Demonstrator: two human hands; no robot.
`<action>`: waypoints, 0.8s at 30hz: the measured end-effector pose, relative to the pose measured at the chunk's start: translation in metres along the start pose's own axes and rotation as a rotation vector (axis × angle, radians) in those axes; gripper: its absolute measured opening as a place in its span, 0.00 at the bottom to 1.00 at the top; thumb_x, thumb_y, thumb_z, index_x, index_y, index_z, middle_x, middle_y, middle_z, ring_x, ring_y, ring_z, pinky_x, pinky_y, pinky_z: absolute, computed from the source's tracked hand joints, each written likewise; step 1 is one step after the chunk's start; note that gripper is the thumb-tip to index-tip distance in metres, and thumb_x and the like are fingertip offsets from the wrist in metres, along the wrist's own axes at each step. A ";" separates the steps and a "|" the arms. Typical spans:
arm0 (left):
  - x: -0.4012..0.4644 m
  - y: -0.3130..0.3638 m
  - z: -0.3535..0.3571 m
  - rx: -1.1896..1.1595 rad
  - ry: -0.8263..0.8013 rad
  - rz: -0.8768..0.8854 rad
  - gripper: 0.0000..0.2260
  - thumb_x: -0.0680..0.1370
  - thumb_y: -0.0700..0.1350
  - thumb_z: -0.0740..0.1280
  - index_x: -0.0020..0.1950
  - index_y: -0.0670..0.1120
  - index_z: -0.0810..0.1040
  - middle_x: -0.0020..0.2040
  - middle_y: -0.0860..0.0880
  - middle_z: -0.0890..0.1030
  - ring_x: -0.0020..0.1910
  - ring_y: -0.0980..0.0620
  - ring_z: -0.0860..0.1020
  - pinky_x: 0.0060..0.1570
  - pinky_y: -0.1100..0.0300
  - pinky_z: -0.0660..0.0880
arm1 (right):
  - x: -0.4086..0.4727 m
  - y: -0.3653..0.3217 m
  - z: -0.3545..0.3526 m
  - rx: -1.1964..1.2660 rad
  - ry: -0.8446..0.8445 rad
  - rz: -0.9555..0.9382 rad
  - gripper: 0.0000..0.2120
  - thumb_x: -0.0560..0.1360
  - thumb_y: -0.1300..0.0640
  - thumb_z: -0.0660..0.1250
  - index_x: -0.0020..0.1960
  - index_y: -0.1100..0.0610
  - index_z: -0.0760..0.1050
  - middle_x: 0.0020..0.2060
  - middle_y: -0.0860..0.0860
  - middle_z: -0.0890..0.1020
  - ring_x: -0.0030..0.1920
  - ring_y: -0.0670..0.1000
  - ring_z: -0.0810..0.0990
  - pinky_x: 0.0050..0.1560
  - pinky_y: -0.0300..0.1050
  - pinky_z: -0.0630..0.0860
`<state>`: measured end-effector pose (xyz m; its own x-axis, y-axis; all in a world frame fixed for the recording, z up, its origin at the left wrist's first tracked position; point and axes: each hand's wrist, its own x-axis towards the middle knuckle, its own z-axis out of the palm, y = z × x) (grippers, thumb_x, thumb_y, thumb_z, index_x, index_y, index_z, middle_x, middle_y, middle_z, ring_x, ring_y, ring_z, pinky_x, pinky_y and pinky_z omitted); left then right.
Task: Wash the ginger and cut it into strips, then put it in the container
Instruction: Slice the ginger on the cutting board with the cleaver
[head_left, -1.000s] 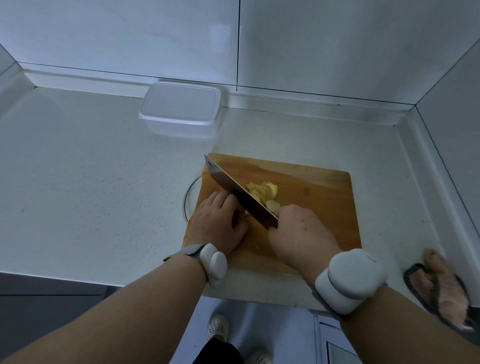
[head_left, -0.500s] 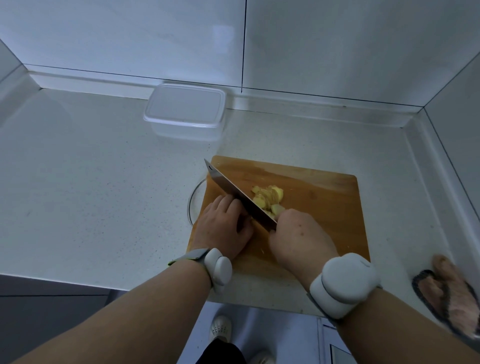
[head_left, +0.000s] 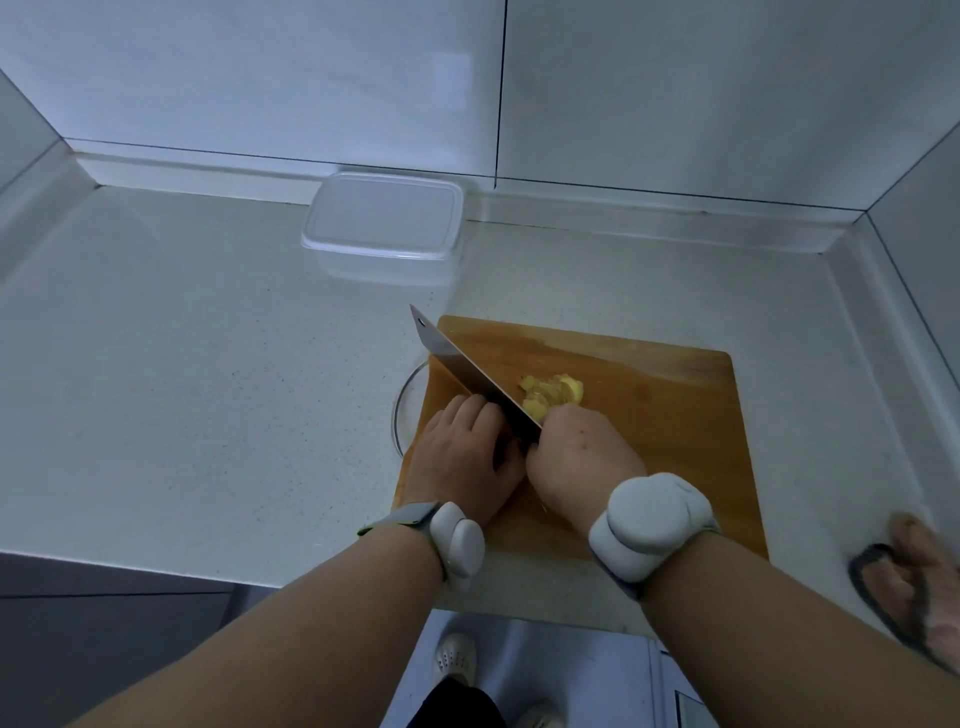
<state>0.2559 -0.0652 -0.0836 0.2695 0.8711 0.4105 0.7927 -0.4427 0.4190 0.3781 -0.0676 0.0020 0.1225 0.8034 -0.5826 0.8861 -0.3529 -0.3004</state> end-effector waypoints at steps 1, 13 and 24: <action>0.000 0.000 0.000 -0.001 0.001 0.002 0.10 0.72 0.51 0.61 0.42 0.44 0.75 0.39 0.48 0.78 0.37 0.50 0.73 0.37 0.63 0.66 | 0.001 0.000 0.001 0.001 0.001 0.000 0.12 0.80 0.60 0.60 0.39 0.57 0.74 0.33 0.51 0.76 0.30 0.50 0.72 0.29 0.41 0.68; -0.004 0.001 -0.009 -0.070 -0.120 -0.115 0.05 0.73 0.47 0.69 0.46 0.48 0.77 0.44 0.50 0.78 0.43 0.48 0.76 0.39 0.59 0.71 | -0.029 0.030 0.004 -0.001 0.033 -0.007 0.10 0.79 0.58 0.60 0.54 0.59 0.79 0.43 0.54 0.82 0.38 0.54 0.77 0.33 0.41 0.70; 0.046 0.016 -0.057 -0.084 -0.732 -0.272 0.12 0.79 0.50 0.60 0.55 0.49 0.81 0.53 0.49 0.82 0.49 0.49 0.79 0.47 0.61 0.75 | -0.051 0.022 -0.013 0.117 0.203 -0.051 0.04 0.79 0.55 0.61 0.47 0.54 0.74 0.38 0.49 0.76 0.40 0.52 0.78 0.36 0.40 0.71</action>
<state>0.2498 -0.0443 -0.0123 0.3867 0.8567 -0.3414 0.8464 -0.1827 0.5002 0.3976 -0.1099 0.0352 0.1770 0.8973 -0.4044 0.8369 -0.3534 -0.4179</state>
